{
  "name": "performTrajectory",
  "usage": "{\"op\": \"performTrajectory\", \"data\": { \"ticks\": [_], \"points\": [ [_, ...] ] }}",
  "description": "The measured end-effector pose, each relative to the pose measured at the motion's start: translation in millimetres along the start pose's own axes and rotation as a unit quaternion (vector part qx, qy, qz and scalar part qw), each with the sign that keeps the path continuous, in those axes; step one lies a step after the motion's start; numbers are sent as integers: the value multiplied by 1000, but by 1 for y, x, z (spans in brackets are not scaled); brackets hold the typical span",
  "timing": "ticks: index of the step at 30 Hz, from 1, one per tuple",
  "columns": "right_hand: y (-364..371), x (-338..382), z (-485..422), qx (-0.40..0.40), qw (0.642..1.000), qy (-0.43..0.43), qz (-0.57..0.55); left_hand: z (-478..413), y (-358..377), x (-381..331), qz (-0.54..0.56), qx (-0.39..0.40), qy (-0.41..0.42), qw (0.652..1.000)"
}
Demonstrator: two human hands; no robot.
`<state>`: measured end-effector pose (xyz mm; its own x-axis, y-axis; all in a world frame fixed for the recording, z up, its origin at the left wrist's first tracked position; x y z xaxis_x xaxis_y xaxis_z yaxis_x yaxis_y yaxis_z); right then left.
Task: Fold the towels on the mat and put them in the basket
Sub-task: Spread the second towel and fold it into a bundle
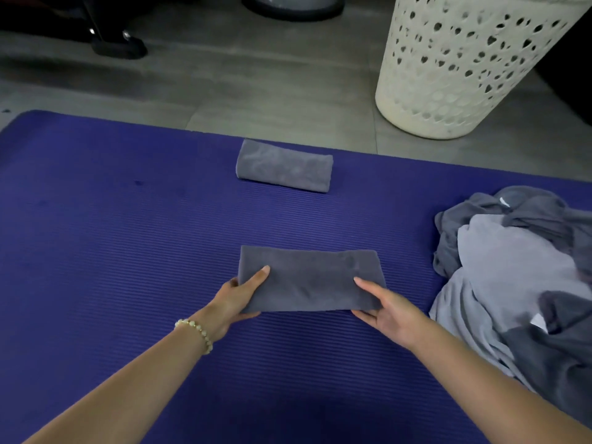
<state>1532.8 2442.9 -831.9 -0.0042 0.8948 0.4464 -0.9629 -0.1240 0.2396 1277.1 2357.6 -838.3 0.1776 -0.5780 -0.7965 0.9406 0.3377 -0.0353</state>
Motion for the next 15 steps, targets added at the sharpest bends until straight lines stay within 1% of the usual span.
{"op": "performTrajectory", "data": {
  "ticks": [3, 7, 11, 15],
  "points": [
    [-15, 38, -5, -20, 999, -37, 27, -20, 18, -32, -8, 12, 45, 999],
    [-33, 97, -14, -57, 991, -96, 70, -52, 47, -73, 1, 35, 68, 997],
    [-56, 148, -28, -125, 978, -138, 98, -90, 81, -102, -46, 85, 80, 992],
    [-81, 179, -47, -176, 968, -150, 100, -129, 120, -120, -87, 88, 88, 988]
  ]
}}
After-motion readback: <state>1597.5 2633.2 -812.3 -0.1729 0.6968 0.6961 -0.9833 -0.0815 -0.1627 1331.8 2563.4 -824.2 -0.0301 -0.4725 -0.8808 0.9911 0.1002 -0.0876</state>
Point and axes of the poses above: each hand's wrist, its own z-axis away from the middle knuckle, its own y-axis out of the palm, x = y × z, the point moved 4 cm from there along -z, towards the middle knuckle, and after that the axes turned 9 degrees about y, right-handed, at the moved point
